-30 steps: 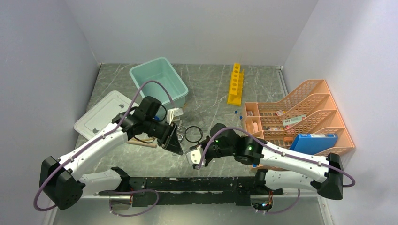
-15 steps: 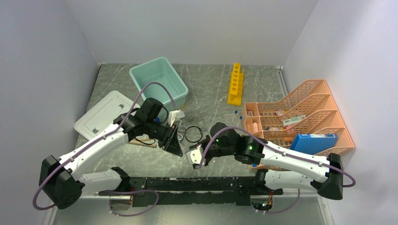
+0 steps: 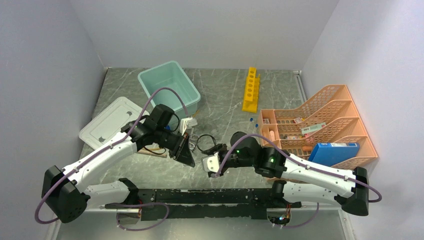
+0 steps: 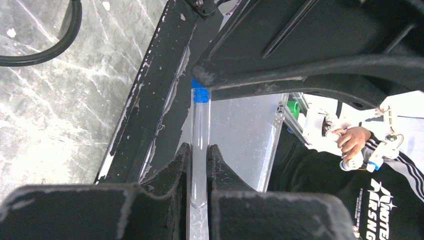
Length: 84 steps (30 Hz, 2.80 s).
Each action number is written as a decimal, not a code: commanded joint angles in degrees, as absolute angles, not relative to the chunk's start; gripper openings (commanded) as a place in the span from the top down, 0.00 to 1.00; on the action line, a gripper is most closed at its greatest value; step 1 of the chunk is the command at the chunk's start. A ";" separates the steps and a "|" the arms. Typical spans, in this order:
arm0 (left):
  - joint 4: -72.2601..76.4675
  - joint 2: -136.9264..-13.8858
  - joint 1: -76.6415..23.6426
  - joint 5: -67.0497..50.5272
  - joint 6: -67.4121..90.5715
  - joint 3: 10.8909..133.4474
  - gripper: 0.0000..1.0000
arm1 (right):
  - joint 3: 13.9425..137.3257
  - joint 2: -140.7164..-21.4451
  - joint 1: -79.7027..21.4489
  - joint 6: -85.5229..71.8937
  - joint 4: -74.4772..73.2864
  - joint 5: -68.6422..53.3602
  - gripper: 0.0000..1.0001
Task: Organize the chemistry lab equipment
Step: Pick up the test tube at the center of the board, then insert the test tube into the slot of the test tube rack.
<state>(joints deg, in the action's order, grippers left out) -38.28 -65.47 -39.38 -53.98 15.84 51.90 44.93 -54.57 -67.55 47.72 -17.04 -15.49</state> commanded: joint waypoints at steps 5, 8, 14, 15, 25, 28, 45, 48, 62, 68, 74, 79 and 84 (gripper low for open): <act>-34.68 -63.10 -39.73 -45.83 16.33 53.76 0.95 | 41.70 -50.43 -67.24 29.57 -10.76 -10.51 0.51; -31.42 -61.56 -39.72 -41.98 17.20 52.45 0.95 | 38.78 -48.95 -67.15 20.78 -6.10 -10.40 0.50; -24.13 -58.19 -39.71 -38.40 18.53 49.47 0.95 | 34.78 -47.90 -66.09 2.50 1.49 -4.29 0.44; -22.96 -57.50 -39.72 -38.83 18.66 48.89 0.95 | 34.66 -47.90 -65.85 -0.60 2.22 -3.19 0.43; -14.36 -52.88 -39.72 -41.18 21.01 45.88 0.95 | 35.16 -49.25 -53.11 -21.23 5.27 -15.71 0.37; -10.96 -51.86 -39.69 -42.21 22.59 45.23 0.95 | 34.56 -50.10 -46.72 -26.04 9.42 -26.09 0.37; 1.21 -51.89 -39.68 -48.34 28.82 41.47 0.95 | 31.60 -51.92 -42.99 -41.25 28.55 -37.21 0.39; 2.15 -51.62 -39.70 -48.92 29.08 41.40 0.95 | 31.30 -51.78 -42.90 -41.59 29.25 -35.96 0.40; 1.67 -50.78 -39.73 -49.95 27.80 40.96 0.95 | 30.07 -50.55 -42.59 -44.73 31.24 -34.77 0.54; 1.58 -50.48 -39.73 -50.16 27.44 41.05 0.95 | 29.51 -49.92 -42.42 -45.27 30.81 -34.57 0.59; 1.75 -50.53 -39.73 -50.72 27.42 40.80 0.95 | 28.87 -49.62 -42.28 -46.79 32.22 -34.20 0.65; 2.25 -50.29 -39.73 -51.16 27.63 40.44 0.95 | 28.26 -49.53 -42.28 -47.91 33.19 -33.87 0.66; 1.62 -50.00 -39.73 -50.85 27.21 40.51 0.95 | 28.64 -49.86 -42.28 -48.04 33.51 -34.04 0.69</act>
